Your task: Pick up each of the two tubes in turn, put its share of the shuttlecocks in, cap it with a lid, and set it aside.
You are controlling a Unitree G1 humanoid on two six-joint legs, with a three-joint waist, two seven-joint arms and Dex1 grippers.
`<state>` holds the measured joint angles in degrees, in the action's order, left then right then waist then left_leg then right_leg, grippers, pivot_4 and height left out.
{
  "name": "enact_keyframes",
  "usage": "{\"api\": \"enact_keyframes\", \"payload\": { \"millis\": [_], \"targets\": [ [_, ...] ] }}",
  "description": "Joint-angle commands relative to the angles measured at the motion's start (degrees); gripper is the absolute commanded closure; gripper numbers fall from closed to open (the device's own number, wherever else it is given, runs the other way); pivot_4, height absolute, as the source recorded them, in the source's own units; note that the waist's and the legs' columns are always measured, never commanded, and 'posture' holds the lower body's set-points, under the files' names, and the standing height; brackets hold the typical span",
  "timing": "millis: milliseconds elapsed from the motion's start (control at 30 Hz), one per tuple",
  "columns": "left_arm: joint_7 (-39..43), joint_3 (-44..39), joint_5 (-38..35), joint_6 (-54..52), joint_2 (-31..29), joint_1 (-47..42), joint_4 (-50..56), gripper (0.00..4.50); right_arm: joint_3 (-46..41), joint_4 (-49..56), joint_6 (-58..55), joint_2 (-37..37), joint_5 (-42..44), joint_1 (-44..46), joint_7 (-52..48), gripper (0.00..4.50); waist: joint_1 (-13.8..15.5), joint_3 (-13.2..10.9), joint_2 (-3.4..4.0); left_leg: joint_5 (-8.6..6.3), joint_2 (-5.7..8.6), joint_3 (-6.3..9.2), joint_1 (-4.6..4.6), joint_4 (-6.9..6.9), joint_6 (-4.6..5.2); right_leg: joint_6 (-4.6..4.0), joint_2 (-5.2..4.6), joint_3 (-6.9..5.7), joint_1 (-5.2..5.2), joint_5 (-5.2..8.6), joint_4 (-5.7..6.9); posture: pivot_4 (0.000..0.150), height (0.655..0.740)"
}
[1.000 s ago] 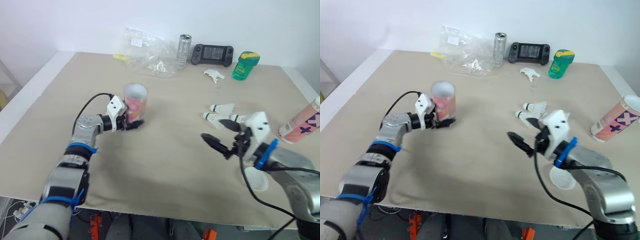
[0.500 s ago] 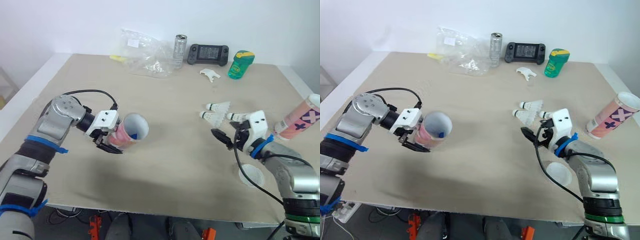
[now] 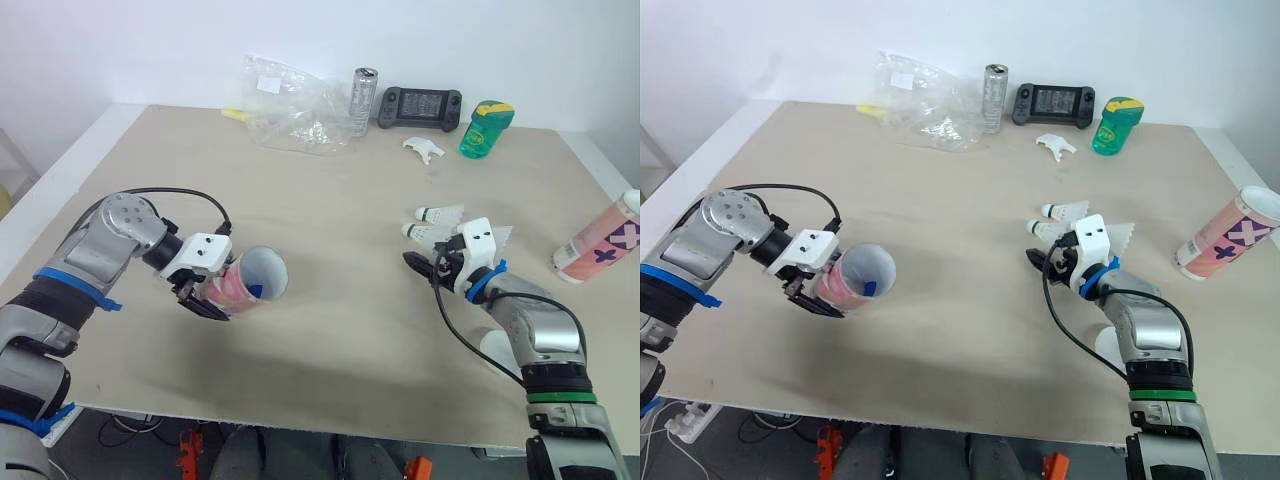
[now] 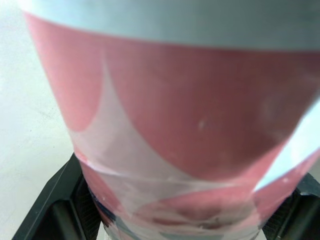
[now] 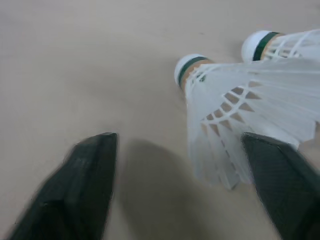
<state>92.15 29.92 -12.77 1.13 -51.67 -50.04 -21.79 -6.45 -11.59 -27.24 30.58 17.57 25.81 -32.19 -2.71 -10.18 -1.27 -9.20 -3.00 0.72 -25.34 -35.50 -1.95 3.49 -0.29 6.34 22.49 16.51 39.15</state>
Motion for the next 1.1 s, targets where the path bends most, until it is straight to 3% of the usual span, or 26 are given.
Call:
{"api": "enact_keyframes", "payload": {
  "millis": [33,100,200,333,467,567,733,900,1100],
  "targets": [
    [0.3,-1.0,-2.7,-2.3,-0.3,1.1,2.6,0.88,-1.3,1.5,1.6,-0.3,0.6,1.2,-0.9,2.31,0.0,0.0,0.0,0.0,0.0,0.01,-0.01,0.01,0.0,-0.01,0.0,0.0,0.0,0.01,0.0,0.15,0.7394],
    [0.3,-1.2,-3.2,-3.1,-0.4,1.5,3.1,0.88,-1.3,2.9,1.3,-0.1,0.9,0.6,-1.4,3.38,0.0,0.0,0.0,0.0,0.0,0.01,-0.01,0.02,0.0,-0.03,0.0,-0.01,0.01,0.01,0.0,0.15,0.7394],
    [0.3,-1.1,-2.9,-3.0,-0.4,1.9,2.8,0.88,-1.0,8.2,0.9,0.8,1.5,-1.5,-3.0,4.41,0.0,0.0,0.0,0.0,0.0,0.01,-0.01,0.01,0.0,-0.03,0.0,-0.01,0.0,0.01,0.0,0.15,0.7394],
    [0.3,-0.6,-3.1,-3.1,-0.7,2.0,2.6,0.88,-0.4,19.8,-0.8,2.7,4.0,-5.2,-7.0,4.41,0.1,0.0,0.02,-0.01,0.0,0.05,-0.02,0.03,0.01,-0.04,0.01,-0.03,0.0,0.04,0.03,0.15,0.7394],
    [0.3,2.3,-3.9,-3.0,-2.3,0.6,2.1,0.88,-0.4,38.7,-5.2,9.0,12.1,-3.2,-14.6,4.41,0.1,-0.1,0.24,-0.01,0.0,0.03,-0.02,-0.01,0.01,0.03,-0.01,-0.02,0.0,0.02,0.03,0.15,0.7394],
    [0.3,4.8,-4.6,-2.5,-3.1,-0.8,1.0,0.88,2.2,44.9,-6.6,13.1,13.9,-0.5,-18.1,4.41,0.0,-0.1,0.25,-0.01,-0.05,0.06,0.01,-0.01,0.01,0.14,0.05,-0.03,-0.01,0.1,0.04,0.15,0.7394],
    [0.3,7.9,-4.8,-1.5,-2.3,-3.2,-2.8,0.88,11.4,46.3,-6.0,15.8,10.3,6.7,-21.9,4.41,0.0,-0.1,0.12,0.0,-0.22,0.16,0.1,-0.04,0.01,0.08,0.18,-0.19,-0.08,0.14,0.04,0.15,0.7394],
    [0.3,8.8,-5.5,-1.7,-1.1,-4.4,-3.6,0.88,22.4,40.8,-3.5,14.0,1.8,15.1,-24.4,4.41,0.0,-0.1,0.12,0.01,-0.29,0.02,0.14,-0.09,0.02,0.05,0.18,-0.13,-0.02,0.06,0.06,0.15,0.7394],
    [0.3,8.5,-6.1,-2.4,-1.2,-4.4,-2.9,0.88,25.3,36.9,-1.9,8.8,1.4,22.2,-27.9,4.41,0.1,-0.1,0.13,0.01,-0.31,0.0,0.06,-0.11,0.02,0.06,0.19,-0.13,0.05,0.07,0.09,0.15,0.7394]
  ]
}}
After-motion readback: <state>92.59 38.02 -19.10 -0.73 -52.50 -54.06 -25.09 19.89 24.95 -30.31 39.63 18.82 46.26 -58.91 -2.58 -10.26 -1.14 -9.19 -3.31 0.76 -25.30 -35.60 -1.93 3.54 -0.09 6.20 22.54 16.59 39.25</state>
